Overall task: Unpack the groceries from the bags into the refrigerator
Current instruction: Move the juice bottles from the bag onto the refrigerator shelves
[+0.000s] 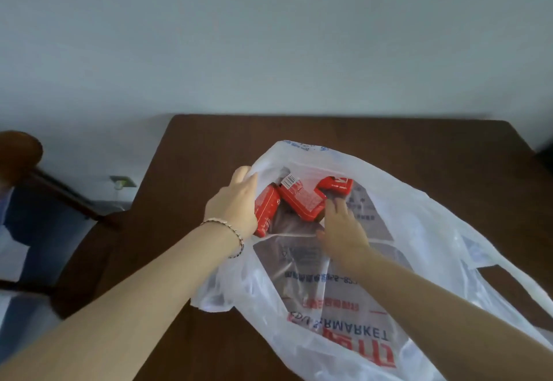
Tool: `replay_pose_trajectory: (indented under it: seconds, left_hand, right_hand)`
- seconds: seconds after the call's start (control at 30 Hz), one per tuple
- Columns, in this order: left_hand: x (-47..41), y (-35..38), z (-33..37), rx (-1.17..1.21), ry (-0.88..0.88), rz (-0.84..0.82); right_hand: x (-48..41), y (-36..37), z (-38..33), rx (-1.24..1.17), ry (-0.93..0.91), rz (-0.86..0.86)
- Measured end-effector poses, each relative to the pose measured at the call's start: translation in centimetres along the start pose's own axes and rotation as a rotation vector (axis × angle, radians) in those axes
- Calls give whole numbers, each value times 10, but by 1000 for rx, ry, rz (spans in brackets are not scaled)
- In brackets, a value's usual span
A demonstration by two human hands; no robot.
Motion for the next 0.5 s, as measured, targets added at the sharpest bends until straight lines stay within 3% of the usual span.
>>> replay_pose_trajectory:
  seconds: [0.17,0.33,0.5]
  left_hand:
    - [-17,-15,-1,-59,38,66]
    - [-26,-12,-4,-82,73,56]
    - [-25,-8,0,-78,115,70]
  right_hand:
    - [-22,5,-2,-169,86,-76]
    - [5,-30,-12,-71,-153,69]
    - [50,-32,-17,215,-253,-239]
Point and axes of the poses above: each hand's wrist, its own x-axis away from the middle knuckle, its own y-axis out of the palm, z = x × y, the point moved 5 cm from there along -x, towards the middle knuckle, and after that the axes turned 7 degrees about y, right-handed, at the moved point
